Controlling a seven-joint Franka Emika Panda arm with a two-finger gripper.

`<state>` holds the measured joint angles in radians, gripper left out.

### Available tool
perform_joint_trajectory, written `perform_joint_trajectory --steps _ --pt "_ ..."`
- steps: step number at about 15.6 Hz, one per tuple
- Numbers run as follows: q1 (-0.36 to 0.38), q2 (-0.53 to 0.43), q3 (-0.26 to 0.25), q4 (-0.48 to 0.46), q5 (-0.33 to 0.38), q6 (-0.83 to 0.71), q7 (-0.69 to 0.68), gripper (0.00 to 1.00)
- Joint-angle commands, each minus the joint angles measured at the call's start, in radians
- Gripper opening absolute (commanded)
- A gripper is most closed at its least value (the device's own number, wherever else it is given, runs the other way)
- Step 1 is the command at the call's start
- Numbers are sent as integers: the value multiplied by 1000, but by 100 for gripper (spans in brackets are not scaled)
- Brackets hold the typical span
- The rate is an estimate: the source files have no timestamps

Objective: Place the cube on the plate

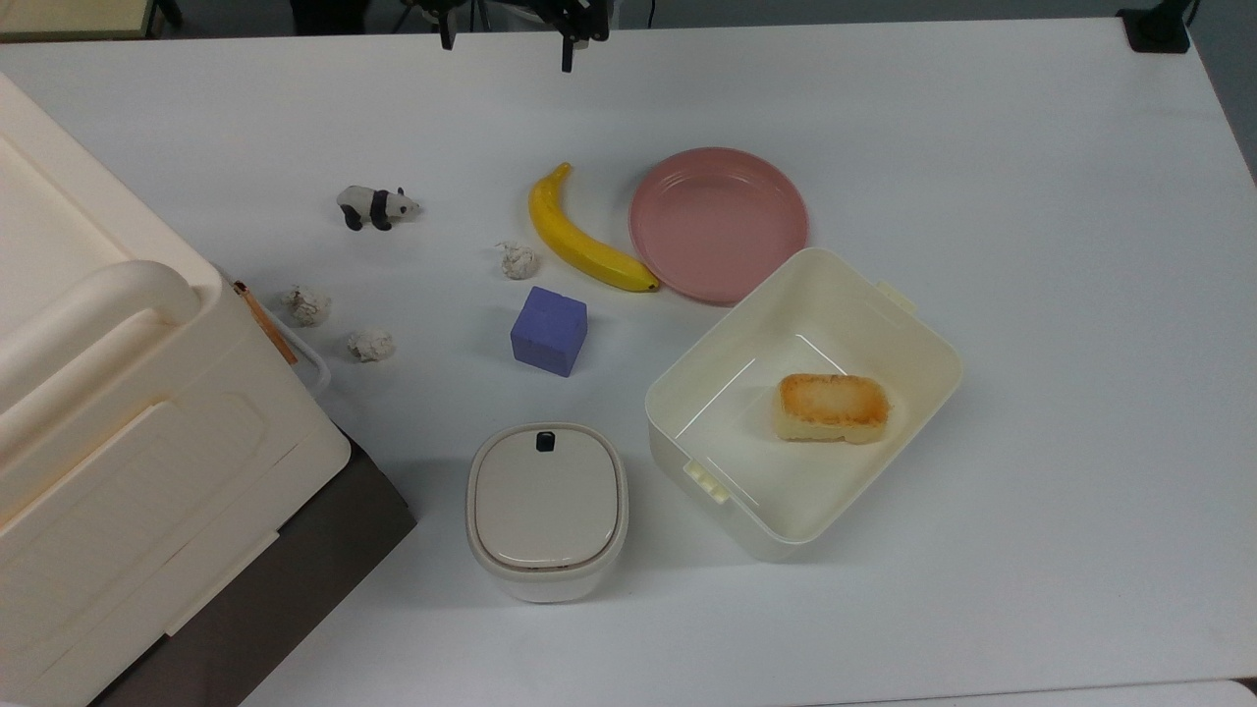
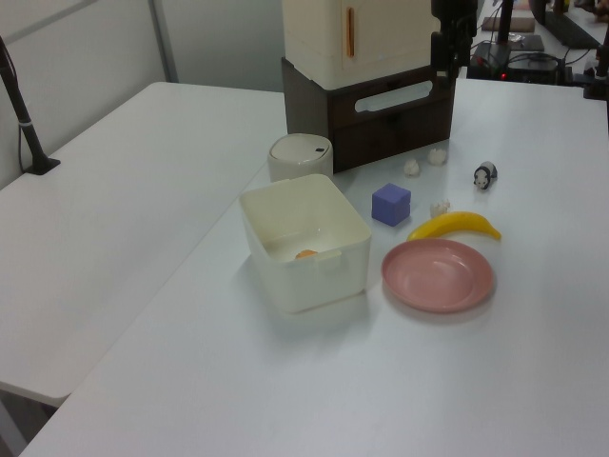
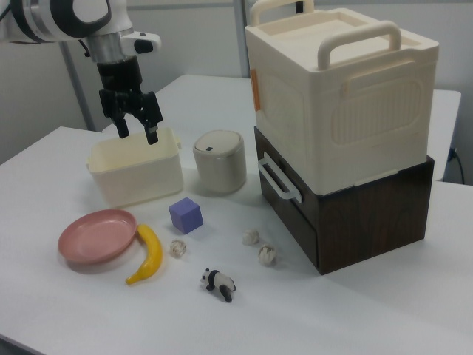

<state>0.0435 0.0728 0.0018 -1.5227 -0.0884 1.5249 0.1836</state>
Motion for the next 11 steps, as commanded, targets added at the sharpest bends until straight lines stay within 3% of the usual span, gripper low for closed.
perform_joint_trajectory --steps 1,11 --pt "-11 -10 -20 30 18 -23 -27 100" --pt "-10 -10 -14 30 13 -22 -47 100"
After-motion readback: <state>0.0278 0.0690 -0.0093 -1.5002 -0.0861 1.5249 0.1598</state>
